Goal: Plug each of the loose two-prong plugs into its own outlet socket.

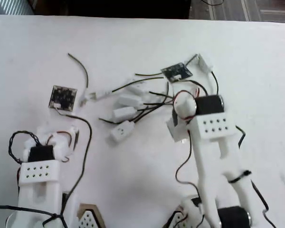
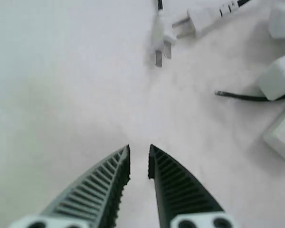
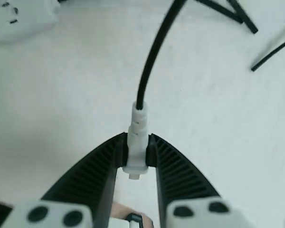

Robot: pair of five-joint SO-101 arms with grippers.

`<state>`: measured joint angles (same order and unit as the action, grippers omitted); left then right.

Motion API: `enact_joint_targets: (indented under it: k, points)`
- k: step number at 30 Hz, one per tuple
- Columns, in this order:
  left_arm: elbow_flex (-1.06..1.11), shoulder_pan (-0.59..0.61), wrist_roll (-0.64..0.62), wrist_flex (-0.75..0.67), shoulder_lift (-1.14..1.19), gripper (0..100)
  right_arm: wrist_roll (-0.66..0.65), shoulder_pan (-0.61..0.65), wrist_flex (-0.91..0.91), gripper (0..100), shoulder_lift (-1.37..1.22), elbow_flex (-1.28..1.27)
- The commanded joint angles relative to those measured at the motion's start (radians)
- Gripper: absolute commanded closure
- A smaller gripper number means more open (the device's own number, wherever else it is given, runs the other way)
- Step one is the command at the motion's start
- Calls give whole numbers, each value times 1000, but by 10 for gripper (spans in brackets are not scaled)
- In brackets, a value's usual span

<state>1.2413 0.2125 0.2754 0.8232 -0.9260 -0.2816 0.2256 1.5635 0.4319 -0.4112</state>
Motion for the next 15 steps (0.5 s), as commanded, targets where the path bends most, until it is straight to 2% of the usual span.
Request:
enact_joint_targets:
  k: [1,3,7,15]
  points:
    - [-130,-25,0,-26,-22,917,63,96,-128,981,130,-57]
    - [-178,-61,-3,-8,-22,917,103,145,-203,981,177,-114]
    - [-249,-147,-117,21,-22,916,160,225,-351,981,291,-233]
    - [-282,-265,-236,12,-22,916,230,252,-673,981,532,-520]
